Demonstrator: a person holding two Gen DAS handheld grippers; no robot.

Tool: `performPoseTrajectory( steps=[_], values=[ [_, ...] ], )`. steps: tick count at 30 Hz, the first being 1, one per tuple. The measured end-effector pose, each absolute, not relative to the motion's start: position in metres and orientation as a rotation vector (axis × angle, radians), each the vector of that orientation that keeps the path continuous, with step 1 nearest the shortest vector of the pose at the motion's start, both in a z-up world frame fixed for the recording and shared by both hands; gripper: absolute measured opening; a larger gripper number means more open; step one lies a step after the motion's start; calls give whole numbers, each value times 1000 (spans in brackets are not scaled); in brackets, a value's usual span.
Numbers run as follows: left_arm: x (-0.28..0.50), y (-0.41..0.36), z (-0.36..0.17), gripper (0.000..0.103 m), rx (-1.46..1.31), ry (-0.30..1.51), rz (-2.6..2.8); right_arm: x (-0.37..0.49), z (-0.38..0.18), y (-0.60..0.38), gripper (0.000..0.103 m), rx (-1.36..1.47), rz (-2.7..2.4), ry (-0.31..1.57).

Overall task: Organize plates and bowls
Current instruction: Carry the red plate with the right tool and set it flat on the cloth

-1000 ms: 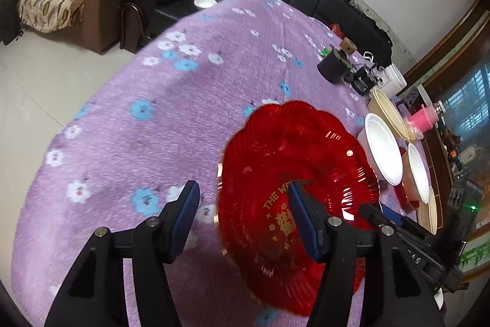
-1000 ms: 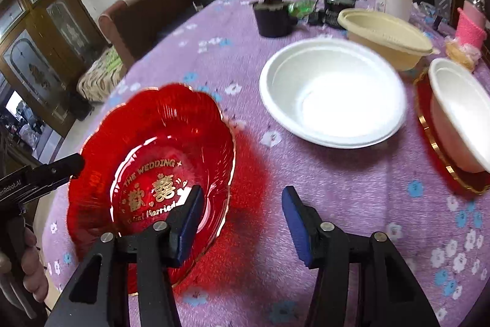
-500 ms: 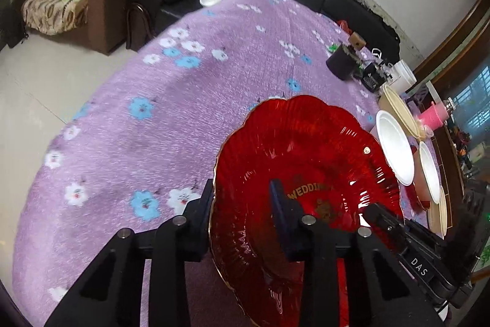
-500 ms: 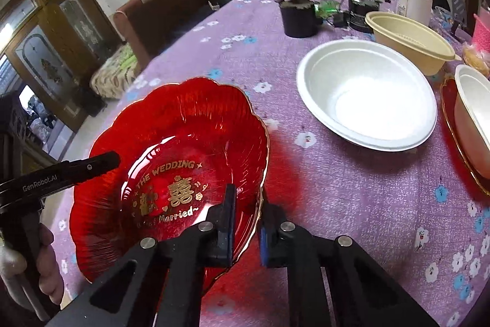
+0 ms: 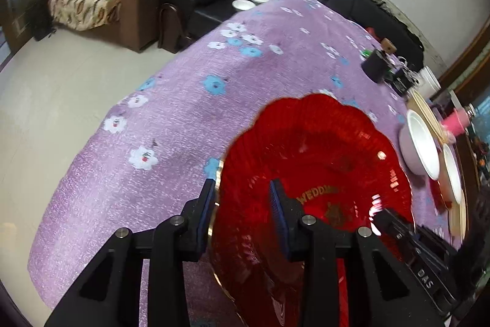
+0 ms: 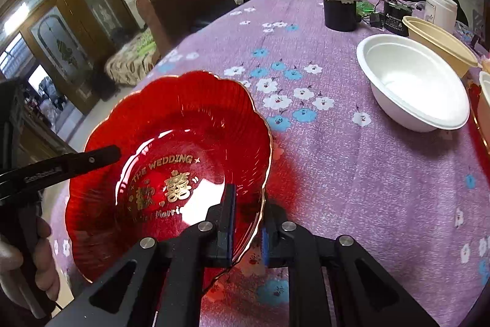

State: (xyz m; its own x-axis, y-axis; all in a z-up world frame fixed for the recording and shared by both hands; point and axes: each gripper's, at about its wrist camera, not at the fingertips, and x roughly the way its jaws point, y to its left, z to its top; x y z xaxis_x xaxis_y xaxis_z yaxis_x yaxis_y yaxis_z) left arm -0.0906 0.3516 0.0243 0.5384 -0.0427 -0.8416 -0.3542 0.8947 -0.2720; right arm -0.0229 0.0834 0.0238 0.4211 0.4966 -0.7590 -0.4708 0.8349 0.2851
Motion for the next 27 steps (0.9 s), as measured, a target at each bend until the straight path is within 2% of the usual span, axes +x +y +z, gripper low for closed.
performPoseTrajectory(
  steps=[1,3,5,7,8,13,18,25,27],
  values=[
    [-92,352,26,37,-451,986,193,-23,24,81,16,51,607,964],
    [-98,352,36,42,-464,957,186,-25,27,72,22,108,632,971],
    [-109,348,51,52,-447,916,209,-29,36,57,34,143,643,942],
    [-124,342,68,61,-433,860,207,-35,45,41,41,160,632,903],
    [-133,338,76,66,-427,832,202,-36,48,29,42,173,617,885],
    [-173,309,105,78,-410,727,121,-18,50,-38,42,291,456,850],
    [-177,281,112,78,-366,720,52,23,44,-79,42,449,343,878],
    [-173,266,108,78,-329,755,28,83,29,-65,42,476,254,953],
    [-173,265,107,78,-329,763,29,92,21,-67,35,500,243,977]
  ],
)
